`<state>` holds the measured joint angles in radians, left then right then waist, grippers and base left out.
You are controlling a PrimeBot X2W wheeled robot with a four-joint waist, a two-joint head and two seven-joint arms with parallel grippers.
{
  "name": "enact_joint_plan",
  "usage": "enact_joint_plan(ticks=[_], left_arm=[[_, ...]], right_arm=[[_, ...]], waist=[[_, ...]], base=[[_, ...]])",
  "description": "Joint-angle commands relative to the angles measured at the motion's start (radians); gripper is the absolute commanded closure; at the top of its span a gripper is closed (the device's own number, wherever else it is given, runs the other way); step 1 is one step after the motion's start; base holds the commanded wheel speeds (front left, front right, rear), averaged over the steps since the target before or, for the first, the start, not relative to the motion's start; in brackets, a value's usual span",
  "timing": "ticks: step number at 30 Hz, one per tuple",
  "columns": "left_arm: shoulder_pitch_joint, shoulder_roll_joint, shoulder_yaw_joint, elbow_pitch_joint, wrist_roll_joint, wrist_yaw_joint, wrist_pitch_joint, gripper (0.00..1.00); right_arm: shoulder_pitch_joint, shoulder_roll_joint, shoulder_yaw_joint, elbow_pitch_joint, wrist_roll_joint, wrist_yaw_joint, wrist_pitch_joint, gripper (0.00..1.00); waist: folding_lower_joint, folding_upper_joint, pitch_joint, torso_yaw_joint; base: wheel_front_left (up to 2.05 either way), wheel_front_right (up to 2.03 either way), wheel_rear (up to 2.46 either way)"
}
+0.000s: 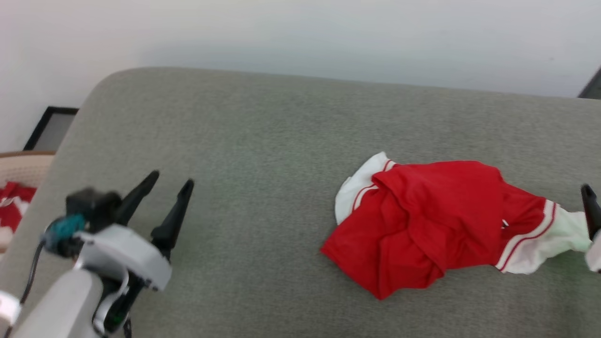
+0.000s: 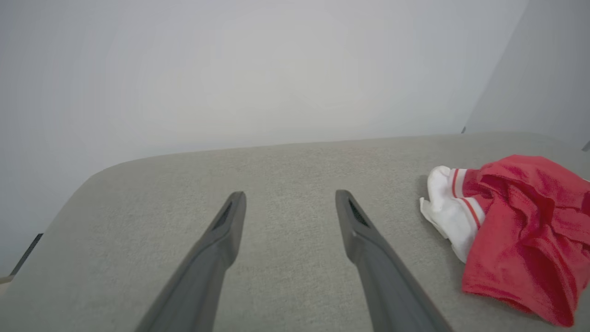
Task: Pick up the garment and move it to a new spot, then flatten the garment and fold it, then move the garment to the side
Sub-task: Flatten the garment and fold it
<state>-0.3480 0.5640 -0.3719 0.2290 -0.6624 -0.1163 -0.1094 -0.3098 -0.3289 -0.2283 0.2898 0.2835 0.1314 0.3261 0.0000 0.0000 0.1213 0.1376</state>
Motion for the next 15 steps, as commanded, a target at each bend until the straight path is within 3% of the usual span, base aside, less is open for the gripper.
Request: enact_joint_plan(ticks=[1, 9, 15], left_arm=[[-0.037, 0.009, -0.018, -0.008, -0.014, -0.009, 0.028, 0.0], [-0.2, 0.057, -0.175, -0.029, -0.158, -0.014, 0.204, 0.0], [-0.329, 0.085, -0.309, -0.005, -0.273, -0.015, 0.338, 0.0]], right_arm=[[0.02, 0.025, 0.0, -0.022, 0.01, -0.001, -0.042, 0.0], [0.069, 0.116, 0.058, -0.125, -0.034, -0.001, -0.3, 0.0], [0.086, 0.184, 0.117, -0.167, -0.066, -0.001, -0.426, 0.0]], waist=[[0.0, 0.0, -0.015, -0.03], [0.0, 0.0, -0.025, -0.123], [0.0, 0.0, -0.008, -0.2]], base=[[0.0, 0.0, 0.0], [0.0, 0.0, 0.0], [0.0, 0.0, 0.0]])
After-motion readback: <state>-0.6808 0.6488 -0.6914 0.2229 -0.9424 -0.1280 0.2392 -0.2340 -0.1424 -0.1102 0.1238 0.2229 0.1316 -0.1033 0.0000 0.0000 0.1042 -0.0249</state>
